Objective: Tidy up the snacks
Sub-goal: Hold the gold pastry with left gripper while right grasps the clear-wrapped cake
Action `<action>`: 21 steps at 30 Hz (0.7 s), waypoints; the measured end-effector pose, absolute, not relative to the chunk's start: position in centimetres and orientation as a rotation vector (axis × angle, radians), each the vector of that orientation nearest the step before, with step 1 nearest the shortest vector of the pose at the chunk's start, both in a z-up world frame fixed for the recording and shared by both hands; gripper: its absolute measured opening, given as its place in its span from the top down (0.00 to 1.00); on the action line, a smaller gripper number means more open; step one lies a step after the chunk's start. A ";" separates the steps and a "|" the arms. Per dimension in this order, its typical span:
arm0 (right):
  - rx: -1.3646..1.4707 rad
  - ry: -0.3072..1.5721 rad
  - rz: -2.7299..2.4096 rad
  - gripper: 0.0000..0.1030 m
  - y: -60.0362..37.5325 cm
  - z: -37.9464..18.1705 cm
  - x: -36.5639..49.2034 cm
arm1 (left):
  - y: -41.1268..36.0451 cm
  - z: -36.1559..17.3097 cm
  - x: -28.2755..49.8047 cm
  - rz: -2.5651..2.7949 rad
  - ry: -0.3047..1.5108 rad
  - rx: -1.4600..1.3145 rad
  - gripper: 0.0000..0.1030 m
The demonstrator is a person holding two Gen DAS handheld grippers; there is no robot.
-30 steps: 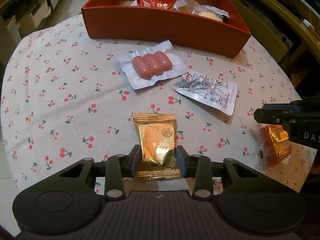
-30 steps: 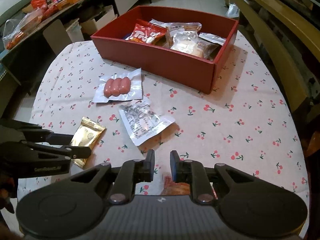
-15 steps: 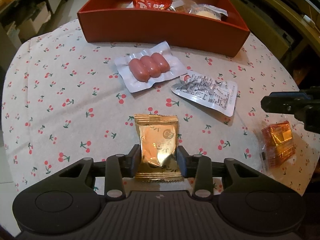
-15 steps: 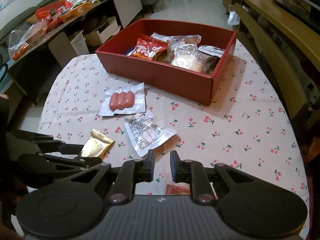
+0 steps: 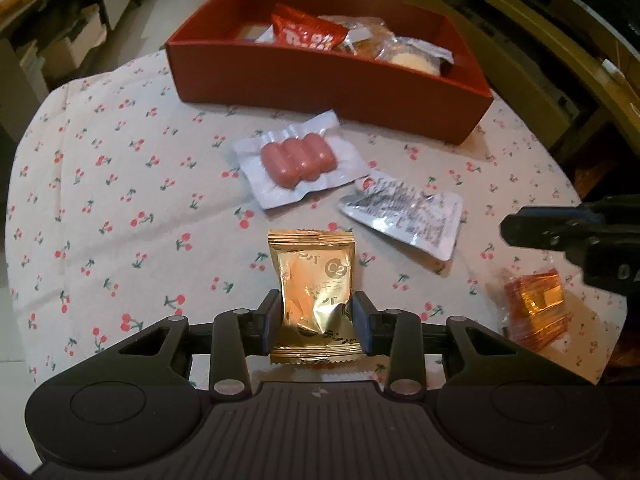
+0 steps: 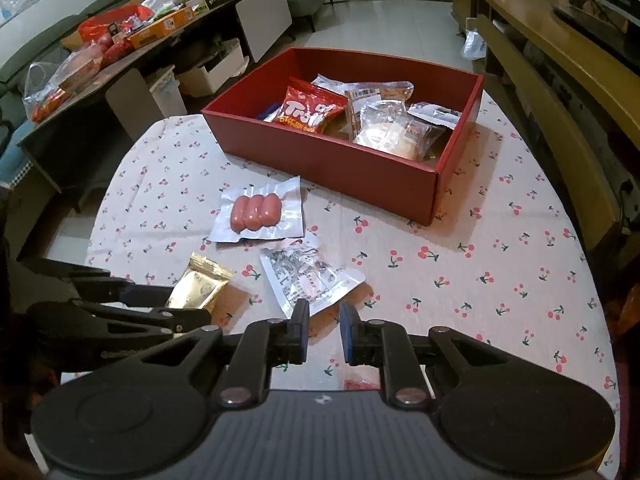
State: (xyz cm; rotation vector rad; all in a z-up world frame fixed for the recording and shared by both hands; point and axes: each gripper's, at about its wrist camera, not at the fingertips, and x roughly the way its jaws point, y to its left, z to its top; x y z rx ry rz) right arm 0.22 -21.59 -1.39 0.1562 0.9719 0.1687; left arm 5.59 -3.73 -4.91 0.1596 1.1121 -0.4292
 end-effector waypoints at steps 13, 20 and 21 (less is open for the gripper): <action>0.189 1.031 0.102 0.17 -23.2 -1.9 -3.1 | -2.7 -4.4 4.3 -0.450 1.137 0.128 0.56; 0.129 1.115 0.032 0.02 -23.4 -3.8 -2.6 | -2.8 -3.7 4.6 -0.519 1.133 0.087 0.56; 0.134 1.124 0.021 0.00 -23.7 -4.1 -2.7 | -2.9 -3.6 4.6 -0.528 1.134 0.085 0.56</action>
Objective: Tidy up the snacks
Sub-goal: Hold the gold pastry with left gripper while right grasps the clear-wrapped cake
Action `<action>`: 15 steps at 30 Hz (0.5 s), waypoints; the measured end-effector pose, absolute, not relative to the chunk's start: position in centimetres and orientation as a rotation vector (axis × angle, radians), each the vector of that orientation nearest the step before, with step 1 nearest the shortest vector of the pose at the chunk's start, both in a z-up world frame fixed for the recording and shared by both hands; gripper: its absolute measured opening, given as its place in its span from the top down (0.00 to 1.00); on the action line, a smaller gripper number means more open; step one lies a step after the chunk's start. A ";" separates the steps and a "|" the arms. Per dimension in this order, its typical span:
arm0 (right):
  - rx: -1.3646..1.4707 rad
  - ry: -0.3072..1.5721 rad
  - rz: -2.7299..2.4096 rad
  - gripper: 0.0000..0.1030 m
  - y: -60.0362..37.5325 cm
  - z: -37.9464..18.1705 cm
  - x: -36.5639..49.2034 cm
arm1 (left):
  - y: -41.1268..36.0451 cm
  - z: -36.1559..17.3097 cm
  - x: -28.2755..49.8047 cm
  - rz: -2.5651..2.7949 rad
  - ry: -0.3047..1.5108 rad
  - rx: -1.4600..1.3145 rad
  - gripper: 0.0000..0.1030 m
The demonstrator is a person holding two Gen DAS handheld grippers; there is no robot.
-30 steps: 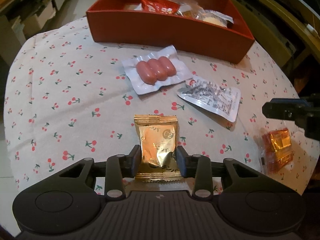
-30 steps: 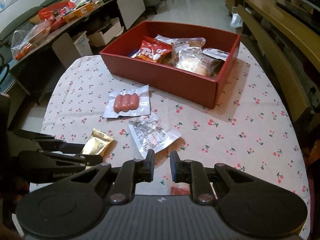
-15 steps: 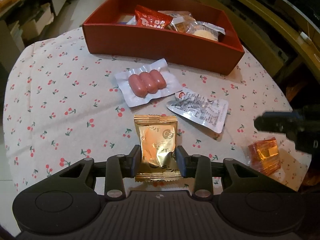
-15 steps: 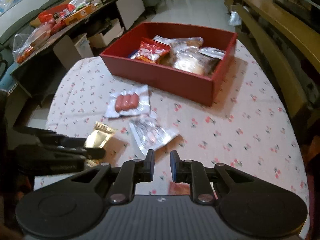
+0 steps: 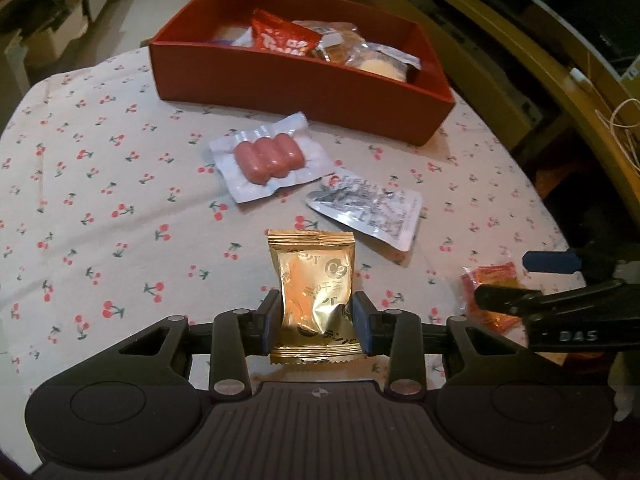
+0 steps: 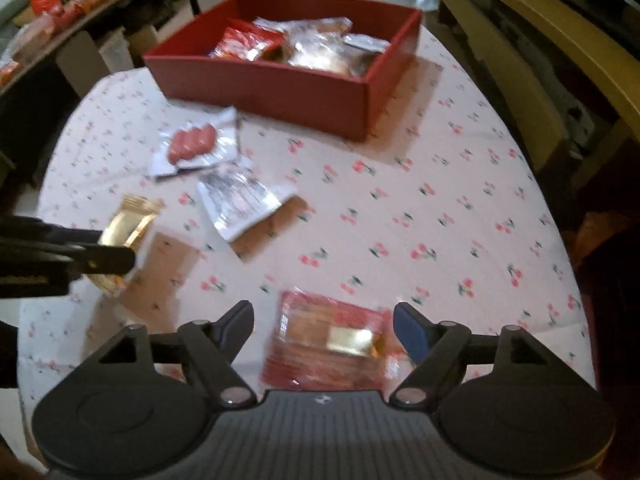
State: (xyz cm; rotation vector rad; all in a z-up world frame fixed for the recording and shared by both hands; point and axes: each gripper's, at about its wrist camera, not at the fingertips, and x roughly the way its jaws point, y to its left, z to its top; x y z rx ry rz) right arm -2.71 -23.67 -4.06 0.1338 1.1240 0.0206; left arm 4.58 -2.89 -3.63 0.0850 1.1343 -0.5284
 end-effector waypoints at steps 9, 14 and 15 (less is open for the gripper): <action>0.076 1.185 -0.007 0.00 -22.3 -7.3 -2.1 | -3.2 -4.1 4.4 -0.533 1.144 0.087 0.56; 0.086 1.155 0.004 0.16 -22.5 -6.7 -2.5 | -3.7 -4.2 4.4 -0.521 1.140 0.102 0.61; 0.095 1.156 0.016 0.17 -22.5 -6.6 -2.6 | -3.8 -4.2 4.3 -0.512 1.139 0.106 0.61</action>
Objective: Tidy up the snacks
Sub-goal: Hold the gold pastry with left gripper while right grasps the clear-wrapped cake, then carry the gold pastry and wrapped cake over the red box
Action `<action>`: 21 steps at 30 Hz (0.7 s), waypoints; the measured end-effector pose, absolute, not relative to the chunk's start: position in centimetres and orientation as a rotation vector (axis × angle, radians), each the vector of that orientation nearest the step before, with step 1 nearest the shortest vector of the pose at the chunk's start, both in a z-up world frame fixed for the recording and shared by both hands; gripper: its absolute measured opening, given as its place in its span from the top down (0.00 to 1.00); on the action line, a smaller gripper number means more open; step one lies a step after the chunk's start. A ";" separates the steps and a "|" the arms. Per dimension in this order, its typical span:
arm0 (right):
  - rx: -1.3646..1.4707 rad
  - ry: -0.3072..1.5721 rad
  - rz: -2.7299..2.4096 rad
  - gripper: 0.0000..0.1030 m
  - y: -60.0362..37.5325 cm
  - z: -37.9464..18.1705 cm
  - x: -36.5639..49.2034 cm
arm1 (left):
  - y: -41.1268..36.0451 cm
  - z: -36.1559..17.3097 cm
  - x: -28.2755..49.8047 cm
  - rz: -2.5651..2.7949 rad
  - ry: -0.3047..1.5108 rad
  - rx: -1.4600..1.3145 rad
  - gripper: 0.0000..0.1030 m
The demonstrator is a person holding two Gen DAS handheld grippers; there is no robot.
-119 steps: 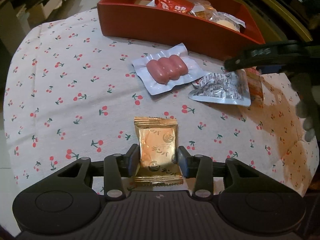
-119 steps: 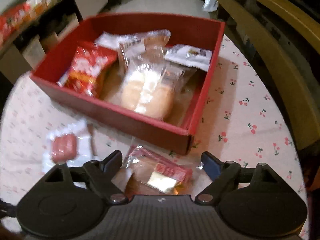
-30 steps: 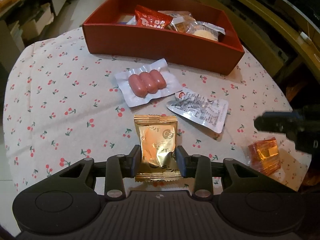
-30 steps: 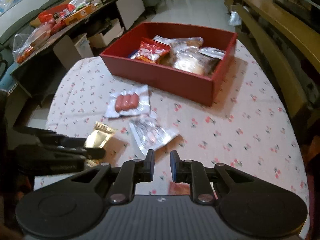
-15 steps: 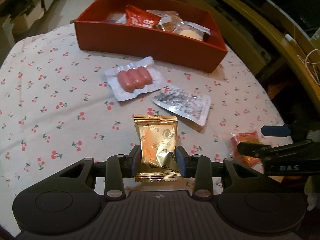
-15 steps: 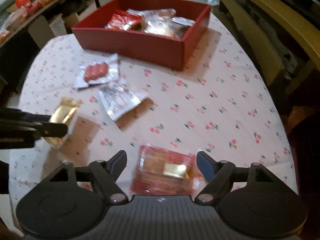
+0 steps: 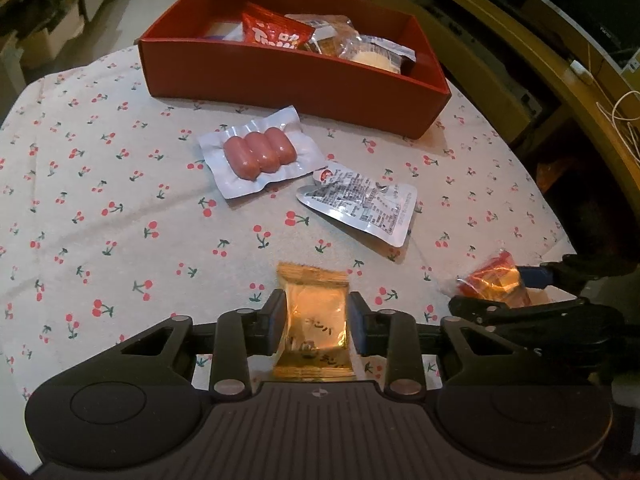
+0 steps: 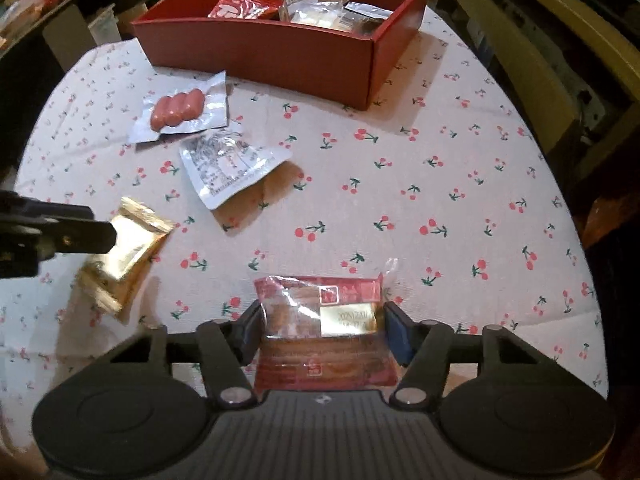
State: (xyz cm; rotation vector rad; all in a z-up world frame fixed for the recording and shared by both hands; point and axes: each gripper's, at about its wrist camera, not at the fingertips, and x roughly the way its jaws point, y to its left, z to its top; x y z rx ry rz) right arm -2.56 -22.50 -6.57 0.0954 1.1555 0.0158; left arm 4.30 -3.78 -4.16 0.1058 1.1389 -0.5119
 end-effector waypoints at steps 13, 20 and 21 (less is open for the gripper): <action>0.101 1.003 0.056 0.17 -22.0 -2.6 -2.1 | -4.4 -4.9 4.3 -0.503 1.183 0.166 0.50; 0.107 0.962 0.113 0.17 -21.6 -1.2 -2.0 | -5.7 -6.7 4.2 -0.445 1.181 0.259 0.39; 0.105 0.952 0.122 0.17 -21.5 -1.0 -2.1 | -5.7 -6.8 4.1 -0.436 1.179 0.265 0.43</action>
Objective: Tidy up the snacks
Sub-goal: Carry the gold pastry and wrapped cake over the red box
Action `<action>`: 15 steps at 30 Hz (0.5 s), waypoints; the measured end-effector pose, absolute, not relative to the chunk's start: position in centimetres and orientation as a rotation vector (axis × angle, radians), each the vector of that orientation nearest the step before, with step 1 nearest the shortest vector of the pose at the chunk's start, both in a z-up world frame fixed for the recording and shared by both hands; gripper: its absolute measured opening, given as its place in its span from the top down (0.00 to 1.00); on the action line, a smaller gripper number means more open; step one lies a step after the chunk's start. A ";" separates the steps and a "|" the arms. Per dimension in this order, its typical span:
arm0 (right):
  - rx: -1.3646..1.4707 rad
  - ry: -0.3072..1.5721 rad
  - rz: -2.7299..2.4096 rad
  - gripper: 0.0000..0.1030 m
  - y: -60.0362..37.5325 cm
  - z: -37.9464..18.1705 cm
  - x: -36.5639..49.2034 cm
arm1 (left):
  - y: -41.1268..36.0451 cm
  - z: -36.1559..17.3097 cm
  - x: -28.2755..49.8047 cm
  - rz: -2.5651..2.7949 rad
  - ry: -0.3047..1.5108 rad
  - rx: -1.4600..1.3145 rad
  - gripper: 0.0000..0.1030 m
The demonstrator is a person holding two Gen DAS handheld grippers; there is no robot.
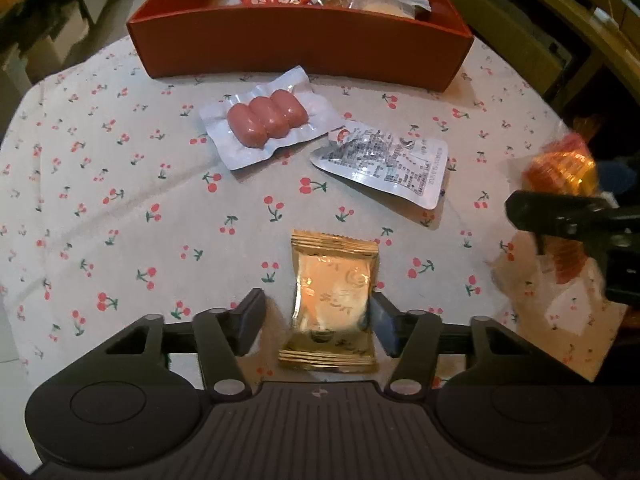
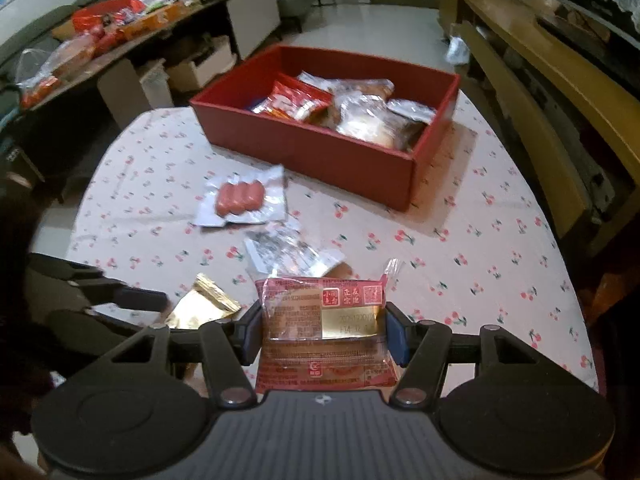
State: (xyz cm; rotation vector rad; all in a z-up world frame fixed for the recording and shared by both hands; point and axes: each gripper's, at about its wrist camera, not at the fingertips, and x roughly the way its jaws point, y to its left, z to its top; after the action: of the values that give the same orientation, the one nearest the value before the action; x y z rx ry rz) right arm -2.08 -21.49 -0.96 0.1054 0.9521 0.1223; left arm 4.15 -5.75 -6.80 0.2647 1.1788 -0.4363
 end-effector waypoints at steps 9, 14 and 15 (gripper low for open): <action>0.136 0.923 0.158 0.17 -21.8 0.0 -2.2 | -5.1 -5.4 4.0 -0.421 1.189 0.208 0.56; 0.133 0.910 0.134 0.17 -22.1 0.3 -1.9 | -5.6 -3.1 4.0 -0.457 1.137 0.177 0.56; 0.136 0.906 0.124 0.17 -22.3 0.4 -1.8 | -5.8 -2.7 4.0 -0.468 1.124 0.171 0.56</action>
State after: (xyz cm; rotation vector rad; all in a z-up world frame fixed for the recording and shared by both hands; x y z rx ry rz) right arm -1.82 -22.29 0.35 0.1364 0.9056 0.1235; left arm 4.01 -5.79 -2.70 0.1714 1.1242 -0.4678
